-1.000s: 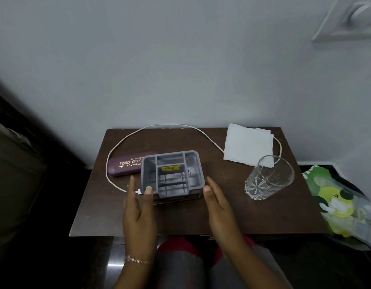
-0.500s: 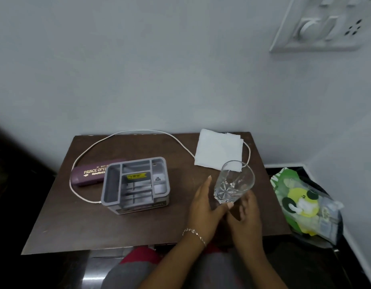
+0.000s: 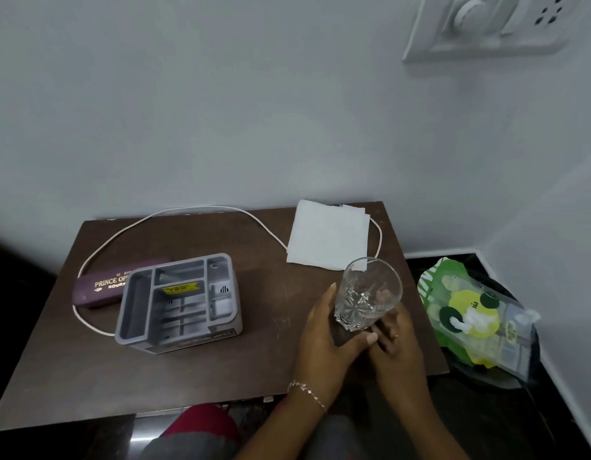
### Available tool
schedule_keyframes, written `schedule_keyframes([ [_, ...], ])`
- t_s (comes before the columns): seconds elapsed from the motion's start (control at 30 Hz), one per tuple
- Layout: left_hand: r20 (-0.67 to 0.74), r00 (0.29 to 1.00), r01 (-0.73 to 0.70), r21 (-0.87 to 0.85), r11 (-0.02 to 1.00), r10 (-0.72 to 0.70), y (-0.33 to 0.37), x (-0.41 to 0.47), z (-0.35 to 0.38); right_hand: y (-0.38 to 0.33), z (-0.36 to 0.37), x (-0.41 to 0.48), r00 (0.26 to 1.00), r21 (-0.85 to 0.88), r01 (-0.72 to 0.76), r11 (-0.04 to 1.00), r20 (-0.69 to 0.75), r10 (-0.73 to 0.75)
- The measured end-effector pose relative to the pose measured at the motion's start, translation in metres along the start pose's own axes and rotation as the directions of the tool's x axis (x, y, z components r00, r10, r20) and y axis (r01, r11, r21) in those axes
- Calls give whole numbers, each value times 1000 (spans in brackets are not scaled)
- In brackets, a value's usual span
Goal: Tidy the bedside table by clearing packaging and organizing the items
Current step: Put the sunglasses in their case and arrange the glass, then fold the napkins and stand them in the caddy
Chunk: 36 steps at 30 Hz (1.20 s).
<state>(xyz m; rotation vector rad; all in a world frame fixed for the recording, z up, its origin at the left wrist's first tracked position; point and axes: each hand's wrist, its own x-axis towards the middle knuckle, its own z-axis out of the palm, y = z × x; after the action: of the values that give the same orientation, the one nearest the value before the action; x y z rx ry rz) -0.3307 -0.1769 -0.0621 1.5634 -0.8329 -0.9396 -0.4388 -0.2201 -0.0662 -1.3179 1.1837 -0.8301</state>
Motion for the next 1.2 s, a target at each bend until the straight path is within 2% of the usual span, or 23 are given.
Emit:
schedule_keyframes([
  [0.13,-11,998,56,-21,998,-56,-2,-6,-20,-11,-20,23,995,-85,12,996,-98,-20],
  [0.23,-30,999,34,-74,997,-37,5,-1,-35,-28,-25,62,984,-140,39,989,-165,-62],
  [0.4,-101,994,-51,-159,986,35,29,38,-41,-41,-14,147,988,-224,51,973,-131,-82],
  [0.53,-170,982,32,-296,955,-86,37,88,-37,-45,0,192,991,-354,5,935,-124,-52],
  [0.67,-60,960,214,-478,852,-275,42,124,-26,-46,10,214,993,-439,14,898,-98,-63],
  [0.8,-16,929,323,-454,830,-370,35,140,-19,-50,15,223,995,-463,9,886,-86,-55],
  [0.97,-22,921,337,-451,826,-388,30,138,-19,-55,18,221,994,-557,4,831,-85,-62],
  [1.07,-30,920,336,-455,824,-392,35,135,-21,-58,16,219,986,-543,96,834,-64,-155],
  [1.2,-128,943,243,-368,898,-308,46,137,-23,-74,11,209,952,-540,290,790,80,-295],
])
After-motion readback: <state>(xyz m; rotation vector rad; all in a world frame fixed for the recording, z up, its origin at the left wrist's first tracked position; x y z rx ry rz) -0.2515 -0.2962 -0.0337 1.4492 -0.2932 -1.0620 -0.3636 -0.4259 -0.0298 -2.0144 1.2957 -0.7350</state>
